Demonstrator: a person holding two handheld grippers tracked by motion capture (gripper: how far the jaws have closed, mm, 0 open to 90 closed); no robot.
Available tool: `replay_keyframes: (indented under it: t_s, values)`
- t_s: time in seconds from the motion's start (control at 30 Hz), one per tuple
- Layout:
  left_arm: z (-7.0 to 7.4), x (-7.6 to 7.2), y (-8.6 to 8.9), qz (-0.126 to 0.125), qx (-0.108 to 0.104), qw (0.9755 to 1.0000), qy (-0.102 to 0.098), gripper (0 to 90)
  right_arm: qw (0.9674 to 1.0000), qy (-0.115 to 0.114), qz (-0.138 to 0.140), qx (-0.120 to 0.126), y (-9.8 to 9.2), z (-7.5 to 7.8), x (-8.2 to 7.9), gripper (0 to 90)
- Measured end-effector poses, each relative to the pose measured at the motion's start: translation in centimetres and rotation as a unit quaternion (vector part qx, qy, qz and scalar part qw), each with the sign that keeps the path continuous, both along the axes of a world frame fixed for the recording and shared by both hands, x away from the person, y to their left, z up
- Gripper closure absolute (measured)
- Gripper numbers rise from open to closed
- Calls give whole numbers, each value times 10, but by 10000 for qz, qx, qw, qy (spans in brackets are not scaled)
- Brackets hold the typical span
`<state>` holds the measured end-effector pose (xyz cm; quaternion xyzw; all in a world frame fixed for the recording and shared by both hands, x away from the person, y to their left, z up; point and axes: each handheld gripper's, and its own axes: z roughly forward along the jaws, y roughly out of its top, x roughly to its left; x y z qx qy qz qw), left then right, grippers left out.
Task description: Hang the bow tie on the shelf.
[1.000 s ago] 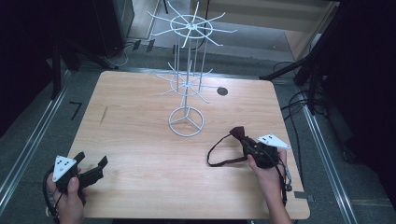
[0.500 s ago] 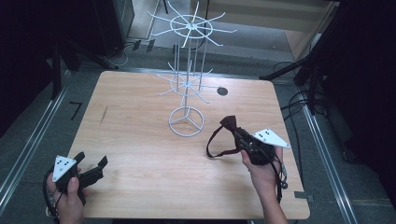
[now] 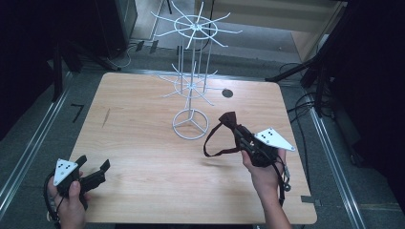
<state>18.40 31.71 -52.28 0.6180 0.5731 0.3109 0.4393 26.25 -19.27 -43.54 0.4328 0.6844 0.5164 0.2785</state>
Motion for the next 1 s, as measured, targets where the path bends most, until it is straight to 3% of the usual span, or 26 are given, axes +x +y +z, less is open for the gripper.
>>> replay_keyframes:
  t_s: [1.0]
  values:
    - [0,0,0,0,-33,10000,-7,139,9982,-510,3,308,13,39,-1,745]
